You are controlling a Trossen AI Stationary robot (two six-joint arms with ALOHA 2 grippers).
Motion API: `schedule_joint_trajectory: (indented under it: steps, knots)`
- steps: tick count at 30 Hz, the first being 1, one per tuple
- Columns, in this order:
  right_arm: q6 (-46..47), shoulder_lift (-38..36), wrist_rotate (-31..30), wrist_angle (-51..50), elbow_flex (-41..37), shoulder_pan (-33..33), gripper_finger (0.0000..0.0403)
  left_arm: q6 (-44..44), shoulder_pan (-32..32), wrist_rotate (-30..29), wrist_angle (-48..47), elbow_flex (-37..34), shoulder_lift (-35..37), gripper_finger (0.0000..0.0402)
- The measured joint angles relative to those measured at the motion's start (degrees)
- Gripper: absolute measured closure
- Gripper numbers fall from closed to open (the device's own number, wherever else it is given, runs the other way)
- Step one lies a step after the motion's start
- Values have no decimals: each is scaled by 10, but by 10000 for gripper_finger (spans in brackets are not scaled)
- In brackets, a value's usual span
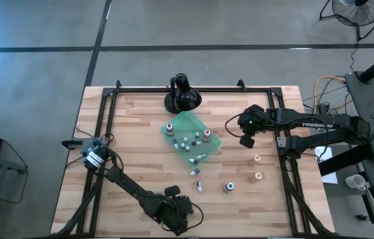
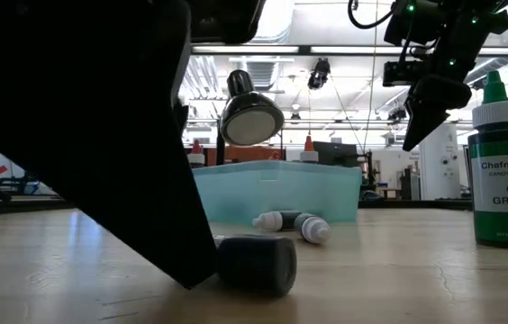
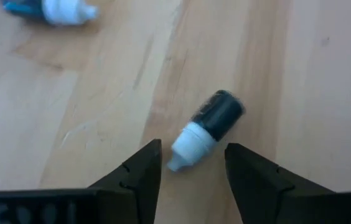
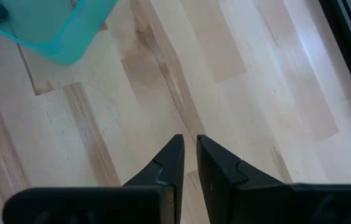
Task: Pick & Place food coloring
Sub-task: Put the small black food coloring bottle into the green bin
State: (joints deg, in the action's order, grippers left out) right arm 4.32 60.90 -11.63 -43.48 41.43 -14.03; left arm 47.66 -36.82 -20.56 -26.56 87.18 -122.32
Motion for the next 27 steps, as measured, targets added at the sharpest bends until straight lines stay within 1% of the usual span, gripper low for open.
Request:
schedule_joint_trajectory:
  steps: [2, 7, 13, 16, 21, 27]
  knots:
    - [0, 0, 0, 0, 0, 0, 365, -15, 1, 2, 16, -3, 0, 250]
    - [0, 0, 0, -3, 0, 0, 365, -42, 3, 2, 16, -4, 0, 250]
    - [0, 0, 0, -13, 0, 0, 365, -33, 5, 5, 20, -10, 1, 252]
    - [1, 0, 0, -13, 0, 0, 365, -29, 6, 18, 20, -11, 2, 262]
    - [2, 0, 0, -13, -3, 0, 365, -32, 6, 19, 22, -12, 2, 288]
    - [2, 0, 0, -12, -9, 0, 365, -35, 6, 35, 51, -13, 2, 309]
